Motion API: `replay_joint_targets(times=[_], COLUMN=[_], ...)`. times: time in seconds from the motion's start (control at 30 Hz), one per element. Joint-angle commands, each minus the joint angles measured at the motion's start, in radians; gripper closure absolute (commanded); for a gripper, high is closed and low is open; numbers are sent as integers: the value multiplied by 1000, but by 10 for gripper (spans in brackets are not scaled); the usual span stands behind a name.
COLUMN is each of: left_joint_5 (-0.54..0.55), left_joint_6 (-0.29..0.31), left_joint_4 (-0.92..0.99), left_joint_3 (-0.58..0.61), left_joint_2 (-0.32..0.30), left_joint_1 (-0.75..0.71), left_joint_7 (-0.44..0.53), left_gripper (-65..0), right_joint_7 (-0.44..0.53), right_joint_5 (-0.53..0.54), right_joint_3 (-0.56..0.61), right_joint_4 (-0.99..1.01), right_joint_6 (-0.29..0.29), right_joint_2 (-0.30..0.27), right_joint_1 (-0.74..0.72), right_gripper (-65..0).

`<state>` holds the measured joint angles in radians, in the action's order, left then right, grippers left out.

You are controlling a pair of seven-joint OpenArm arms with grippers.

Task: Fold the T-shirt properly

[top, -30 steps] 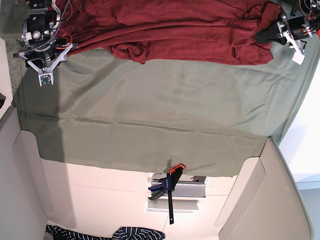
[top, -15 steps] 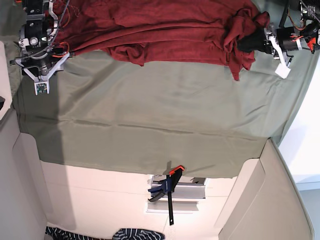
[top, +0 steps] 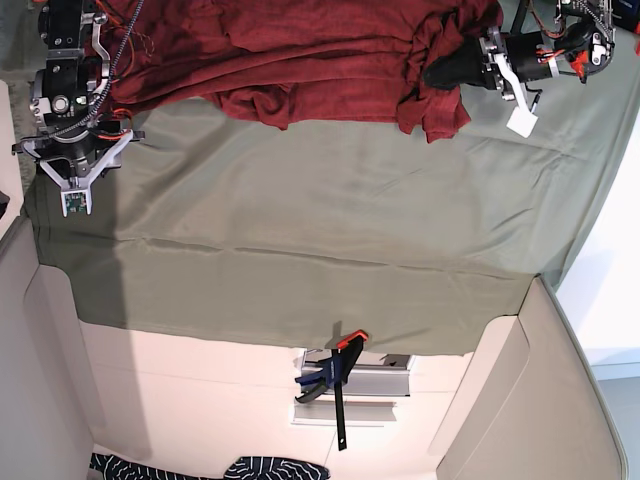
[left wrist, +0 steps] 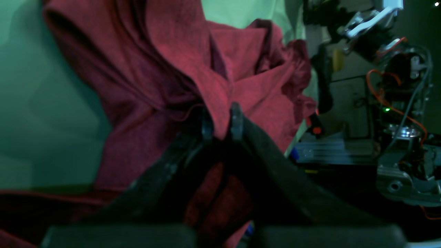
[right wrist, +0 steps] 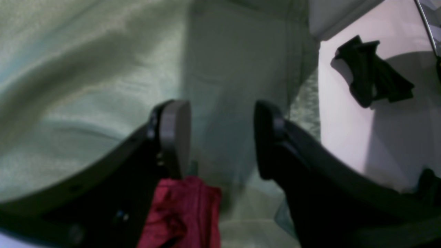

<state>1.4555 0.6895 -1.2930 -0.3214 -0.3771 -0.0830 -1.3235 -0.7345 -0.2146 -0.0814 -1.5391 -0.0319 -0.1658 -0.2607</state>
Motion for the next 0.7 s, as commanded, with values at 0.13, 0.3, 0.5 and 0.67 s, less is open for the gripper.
replay_joint_targets(times=[0.13,0.3,0.5,0.67], left_joint_5=[28,28,28,-69], left_joint_6=[9,9,9,9], left_joint_4=[-68,-167,-259,-258], left_joint_3=[-4,33,158,212], left_joint_2=[28,45,62,137], left_joint_1=[13,10,-9,-9], left_joint_7=[10,1,3,77], left_gripper=[0,0,0,0], right_joint_7=[17,17,18,17], right_joint_5=[-6,-6,-6,-6], right_joint_3=[-5,-5,-5,-5], right_joint_4=[-20,-19,-19,-19], right_joint_6=[10,10,10,10], right_joint_2=[-5,-6,-6,-6], right_joint_1=[-24,-24,-24,-24], right_gripper=[-299,-299,-299,-299])
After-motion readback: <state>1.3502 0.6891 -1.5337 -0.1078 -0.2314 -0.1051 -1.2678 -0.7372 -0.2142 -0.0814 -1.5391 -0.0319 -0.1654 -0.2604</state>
